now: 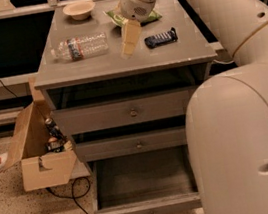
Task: Place water bottle into bottom drawer
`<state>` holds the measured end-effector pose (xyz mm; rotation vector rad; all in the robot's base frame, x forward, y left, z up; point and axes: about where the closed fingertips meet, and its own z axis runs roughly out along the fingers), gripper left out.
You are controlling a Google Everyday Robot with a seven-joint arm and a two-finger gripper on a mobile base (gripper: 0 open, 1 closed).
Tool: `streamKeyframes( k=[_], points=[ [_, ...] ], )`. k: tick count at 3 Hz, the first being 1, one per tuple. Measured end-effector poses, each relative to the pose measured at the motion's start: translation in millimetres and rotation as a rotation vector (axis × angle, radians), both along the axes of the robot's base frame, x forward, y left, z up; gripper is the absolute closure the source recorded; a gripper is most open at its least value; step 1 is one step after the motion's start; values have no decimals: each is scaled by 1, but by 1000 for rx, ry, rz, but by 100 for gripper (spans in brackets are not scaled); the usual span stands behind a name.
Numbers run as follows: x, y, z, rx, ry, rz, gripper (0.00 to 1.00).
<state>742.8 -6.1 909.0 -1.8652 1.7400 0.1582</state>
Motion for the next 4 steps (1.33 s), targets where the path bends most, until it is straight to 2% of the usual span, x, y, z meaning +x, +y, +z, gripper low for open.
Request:
streamKeyframes(
  k=[1, 2, 4],
  points=[
    [7, 15, 5, 0, -14, 16, 0],
    [31, 70, -5, -4, 2, 35, 0],
    [47, 83, -15, -10, 5, -14, 0]
  ],
)
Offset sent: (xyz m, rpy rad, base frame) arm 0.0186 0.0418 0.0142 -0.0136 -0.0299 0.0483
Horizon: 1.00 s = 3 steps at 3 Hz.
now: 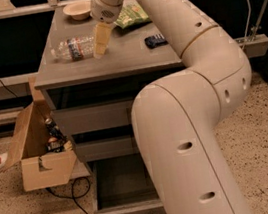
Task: Place water bottle into bottom drawer
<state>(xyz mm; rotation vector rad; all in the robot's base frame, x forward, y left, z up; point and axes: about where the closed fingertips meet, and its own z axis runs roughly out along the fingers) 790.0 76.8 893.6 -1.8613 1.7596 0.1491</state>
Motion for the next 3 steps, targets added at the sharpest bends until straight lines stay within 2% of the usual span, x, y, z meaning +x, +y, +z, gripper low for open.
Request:
streamKeyframes(
  k=[1, 2, 3],
  points=[
    [8, 3, -11, 13, 21, -32, 0],
    [17, 8, -31, 30, 62, -62, 0],
    [19, 16, -37, 37, 72, -52, 3]
  ],
)
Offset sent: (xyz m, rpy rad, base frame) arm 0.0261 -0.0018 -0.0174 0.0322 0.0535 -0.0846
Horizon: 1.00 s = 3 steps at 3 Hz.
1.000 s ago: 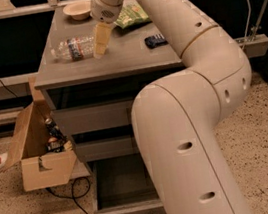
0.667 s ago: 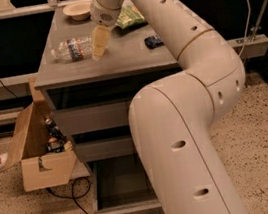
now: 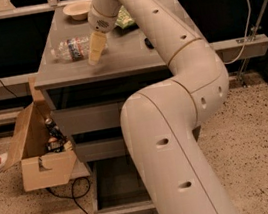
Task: Place water bottle into bottom drawer
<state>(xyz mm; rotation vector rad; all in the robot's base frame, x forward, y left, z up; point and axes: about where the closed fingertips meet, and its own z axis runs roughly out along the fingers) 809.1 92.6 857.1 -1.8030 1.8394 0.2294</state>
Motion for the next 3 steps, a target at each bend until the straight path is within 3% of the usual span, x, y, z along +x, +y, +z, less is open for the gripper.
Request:
streamKeyframes(
  k=[1, 3],
  points=[
    [1, 5, -3, 9, 4, 8, 26],
    [-9, 30, -22, 49, 60, 54, 72]
  ],
)
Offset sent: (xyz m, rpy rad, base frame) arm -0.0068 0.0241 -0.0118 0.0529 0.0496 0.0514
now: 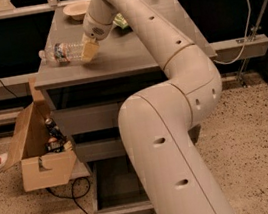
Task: Place water bottle into bottom drawer
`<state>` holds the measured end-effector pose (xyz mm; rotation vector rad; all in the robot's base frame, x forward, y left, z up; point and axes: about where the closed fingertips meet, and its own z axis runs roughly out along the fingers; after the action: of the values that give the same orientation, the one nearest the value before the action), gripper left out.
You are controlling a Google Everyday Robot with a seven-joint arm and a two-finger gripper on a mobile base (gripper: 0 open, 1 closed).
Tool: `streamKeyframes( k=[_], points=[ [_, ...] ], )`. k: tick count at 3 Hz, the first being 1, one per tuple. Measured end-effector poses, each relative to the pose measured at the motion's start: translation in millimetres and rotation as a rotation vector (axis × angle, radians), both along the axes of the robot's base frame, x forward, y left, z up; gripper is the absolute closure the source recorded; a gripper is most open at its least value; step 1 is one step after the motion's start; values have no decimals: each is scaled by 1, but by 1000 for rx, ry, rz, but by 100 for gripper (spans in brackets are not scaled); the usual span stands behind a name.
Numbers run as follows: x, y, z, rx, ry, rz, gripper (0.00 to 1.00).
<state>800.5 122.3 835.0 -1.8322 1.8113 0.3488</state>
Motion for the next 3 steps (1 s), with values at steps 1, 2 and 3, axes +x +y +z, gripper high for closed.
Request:
streamKeyframes(
  k=[1, 2, 3],
  points=[
    [-6, -8, 18, 52, -26, 22, 95],
    [-20, -45, 60, 119, -106, 37, 100],
    [-47, -94, 92, 162, -177, 22, 100]
  ],
)
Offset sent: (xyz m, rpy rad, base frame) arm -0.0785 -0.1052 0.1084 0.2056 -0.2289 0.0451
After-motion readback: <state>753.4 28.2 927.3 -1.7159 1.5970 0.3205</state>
